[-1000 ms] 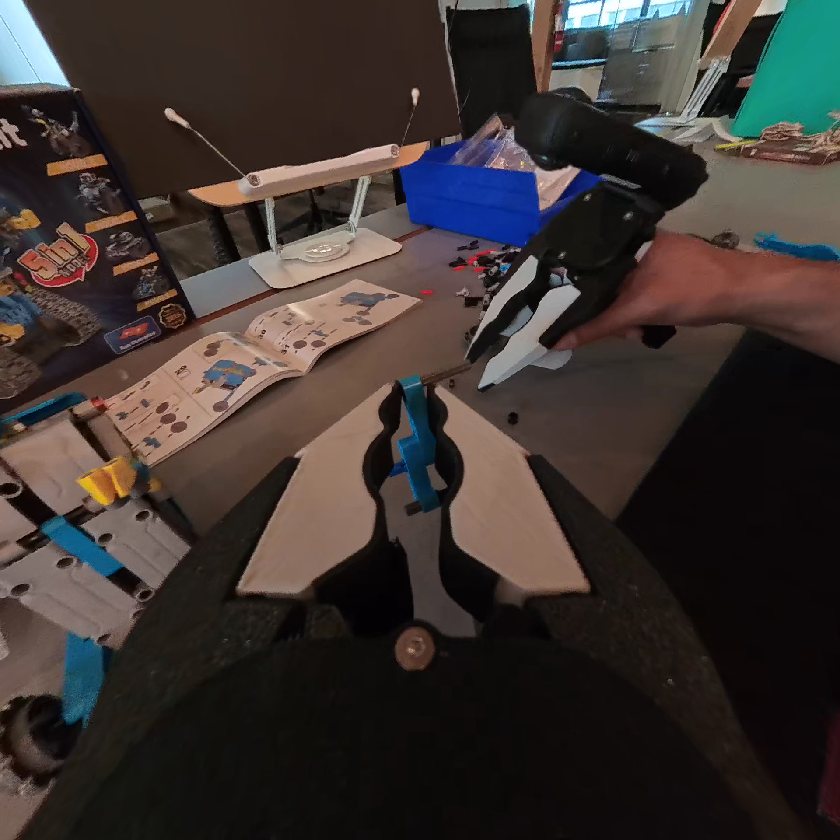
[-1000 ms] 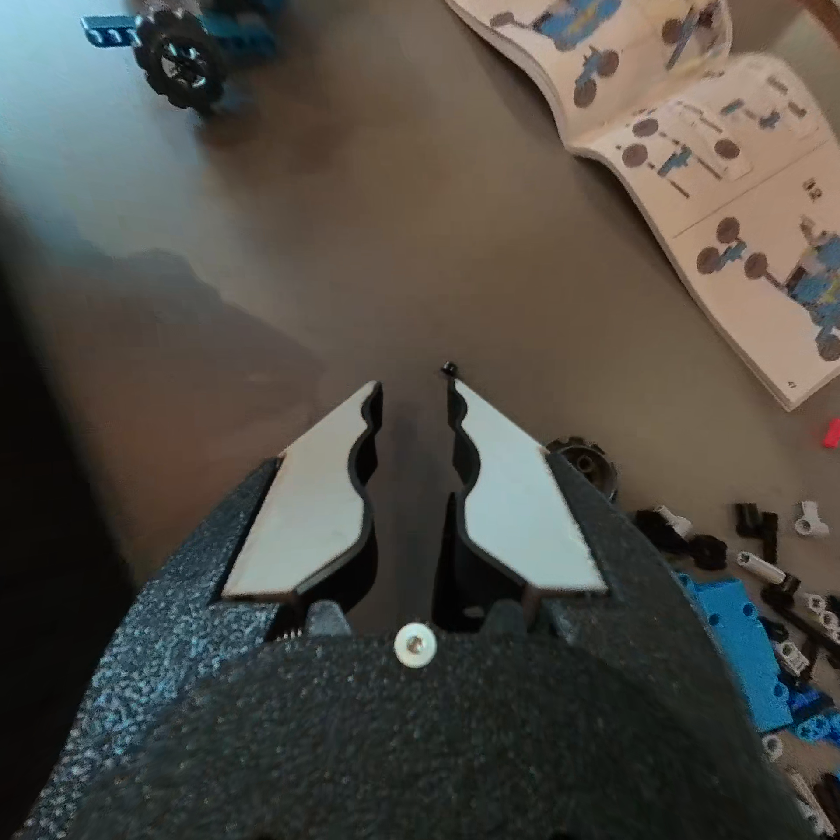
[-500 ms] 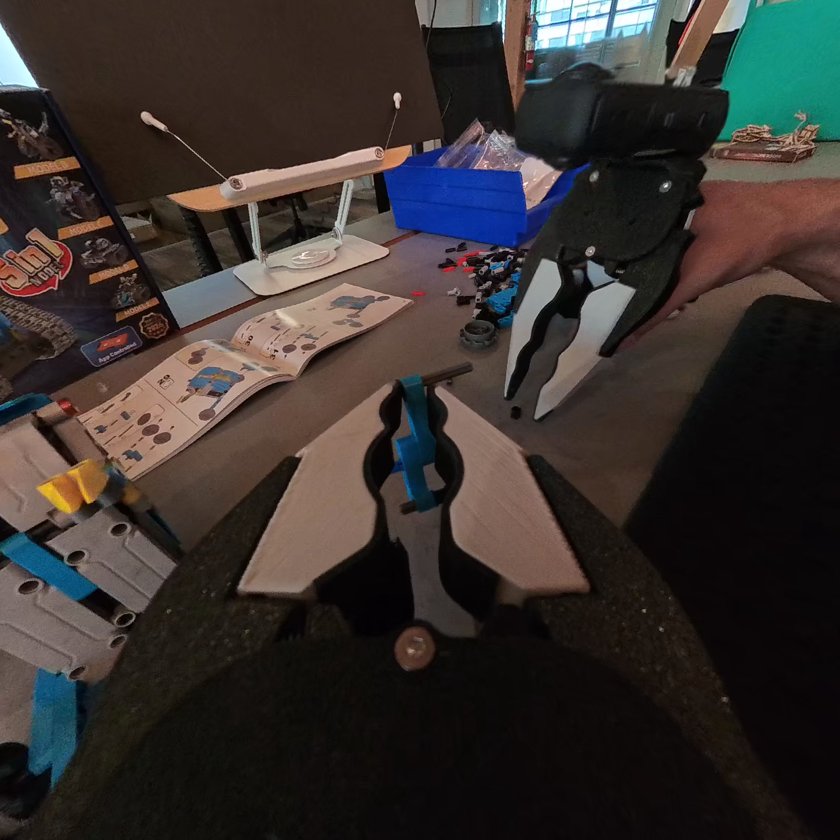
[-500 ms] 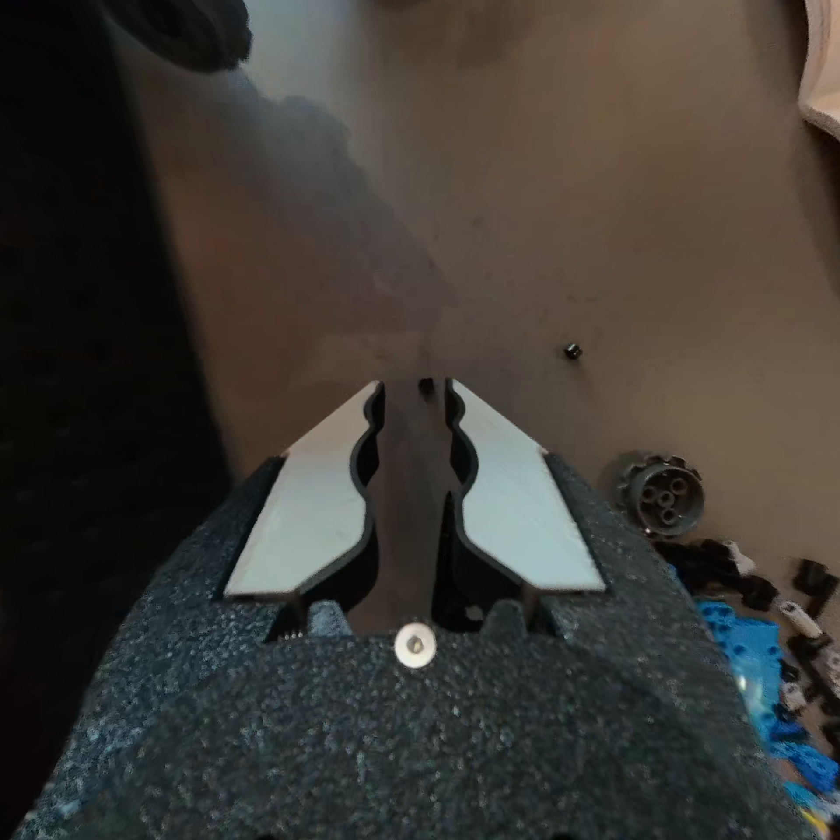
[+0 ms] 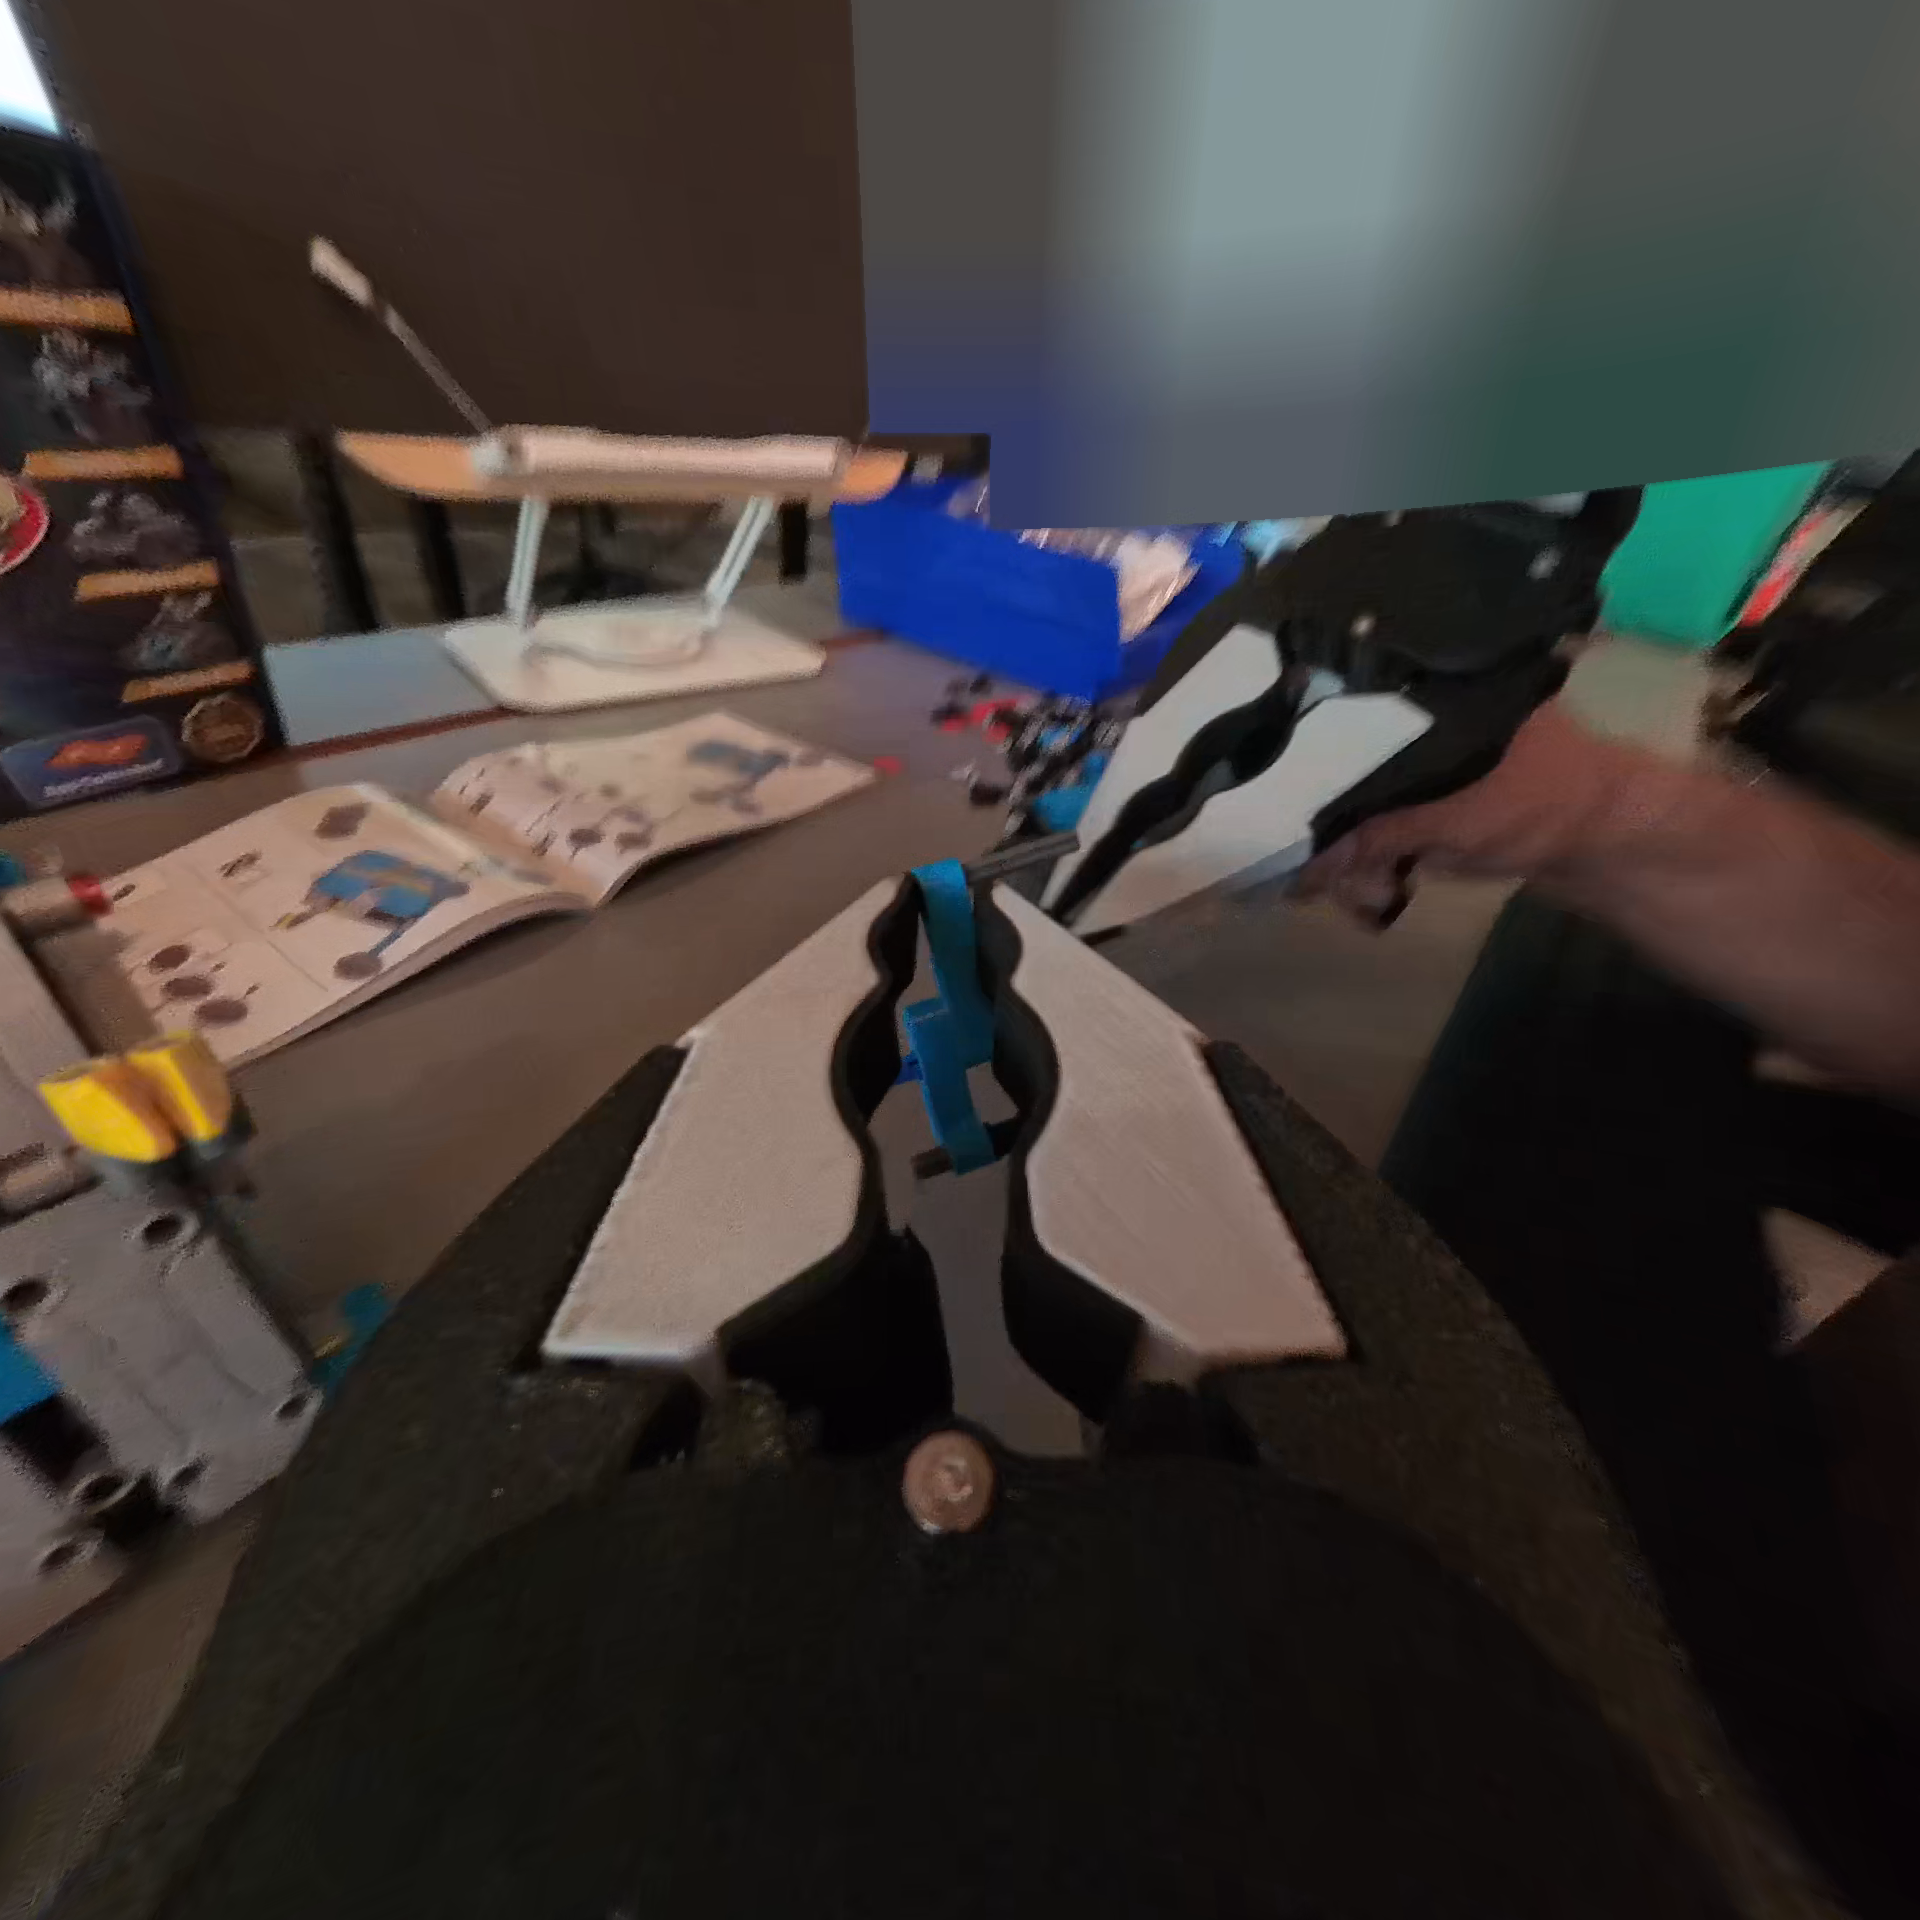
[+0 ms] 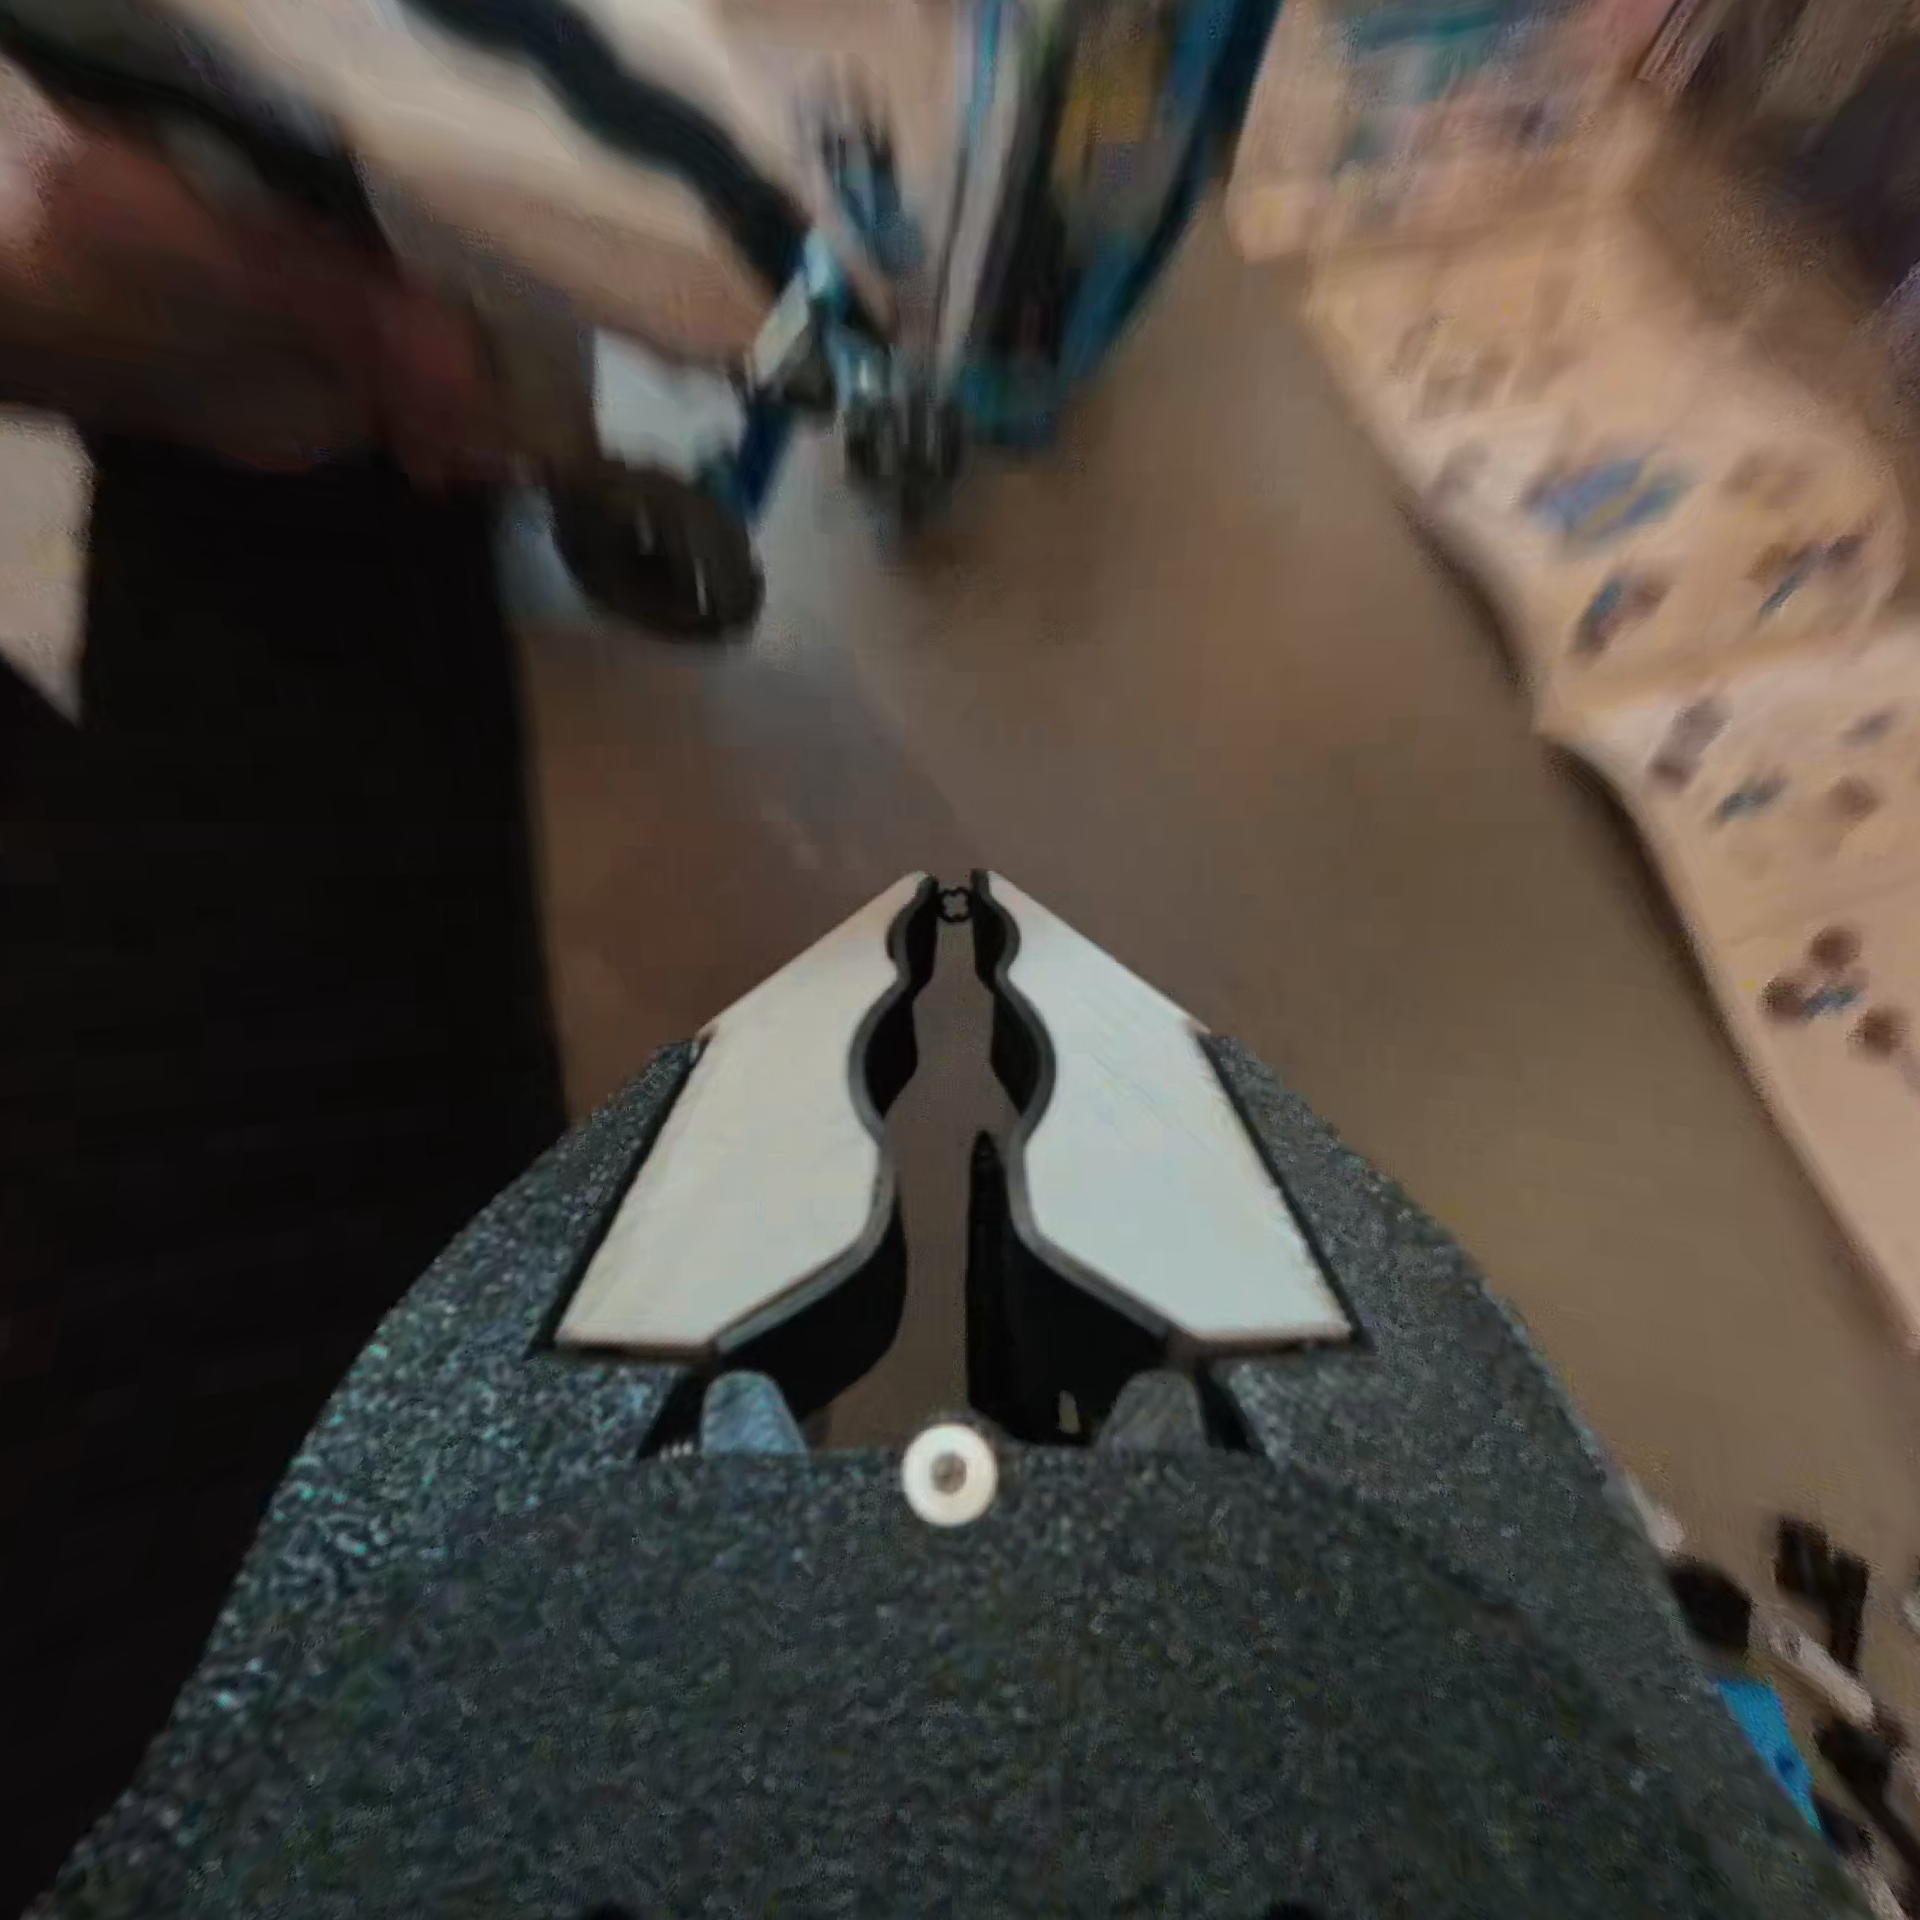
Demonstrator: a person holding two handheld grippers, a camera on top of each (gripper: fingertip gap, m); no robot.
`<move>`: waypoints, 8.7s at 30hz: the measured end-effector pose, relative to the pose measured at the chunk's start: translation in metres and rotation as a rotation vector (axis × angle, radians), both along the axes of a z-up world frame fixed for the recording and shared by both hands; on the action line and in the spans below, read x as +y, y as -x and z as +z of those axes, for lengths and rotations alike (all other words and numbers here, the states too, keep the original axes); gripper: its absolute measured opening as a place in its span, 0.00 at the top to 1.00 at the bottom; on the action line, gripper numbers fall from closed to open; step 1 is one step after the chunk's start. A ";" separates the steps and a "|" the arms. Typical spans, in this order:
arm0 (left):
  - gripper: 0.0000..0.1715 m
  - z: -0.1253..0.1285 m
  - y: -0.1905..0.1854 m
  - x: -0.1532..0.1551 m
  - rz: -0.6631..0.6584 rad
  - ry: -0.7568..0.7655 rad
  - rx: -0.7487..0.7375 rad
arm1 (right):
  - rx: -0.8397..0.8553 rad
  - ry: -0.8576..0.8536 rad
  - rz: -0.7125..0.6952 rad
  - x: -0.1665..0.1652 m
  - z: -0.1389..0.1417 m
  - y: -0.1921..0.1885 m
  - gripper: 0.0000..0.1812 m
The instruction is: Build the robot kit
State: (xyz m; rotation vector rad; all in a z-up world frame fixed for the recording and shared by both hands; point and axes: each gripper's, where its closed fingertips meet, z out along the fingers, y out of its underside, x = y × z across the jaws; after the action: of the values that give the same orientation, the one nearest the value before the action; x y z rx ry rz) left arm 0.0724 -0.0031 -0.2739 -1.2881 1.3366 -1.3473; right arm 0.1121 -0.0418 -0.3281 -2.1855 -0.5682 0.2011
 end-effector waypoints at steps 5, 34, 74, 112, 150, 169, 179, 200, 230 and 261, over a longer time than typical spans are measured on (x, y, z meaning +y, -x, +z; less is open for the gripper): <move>0.95 0.012 0.001 0.003 -0.054 0.161 -0.073 | 0.187 -0.472 -0.074 0.013 0.084 0.034 0.98; 0.95 -0.004 -0.003 -0.011 -0.167 0.213 0.016 | -0.102 -0.641 -0.183 0.019 0.072 0.052 0.97; 0.95 0.035 0.177 0.168 0.505 0.345 -0.305 | 0.141 0.039 0.167 0.055 -0.026 0.097 0.83; 0.95 0.006 0.172 0.176 0.524 0.309 -0.163 | -0.809 -0.109 0.113 0.082 -0.025 -0.031 0.96; 0.95 0.005 0.170 0.171 0.504 0.346 -0.159 | -0.038 0.374 -0.108 0.044 -0.051 -0.088 0.91; 0.95 -0.001 0.165 0.169 0.477 0.395 -0.141 | 0.015 0.331 -0.374 0.048 -0.065 -0.072 0.96; 0.95 0.007 0.148 0.137 0.386 0.228 -0.107 | 0.027 0.335 -0.268 0.043 -0.061 -0.068 0.97; 0.95 0.009 0.077 0.033 0.193 -0.072 -0.024 | 0.341 -0.448 0.176 0.060 0.081 0.128 0.96; 0.95 0.008 0.079 0.039 0.203 -0.044 -0.015 | 0.107 -0.094 0.132 0.056 -0.004 0.085 0.96; 0.95 0.005 0.078 0.041 0.183 -0.001 -0.011 | -0.162 0.329 0.073 0.010 -0.062 0.034 0.87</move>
State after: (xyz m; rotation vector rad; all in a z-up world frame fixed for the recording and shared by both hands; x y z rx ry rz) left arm -0.0057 0.0377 -0.2687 -1.3659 1.1809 -1.2247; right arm 0.0779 -0.0320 -0.3902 -2.5180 -0.7503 0.1659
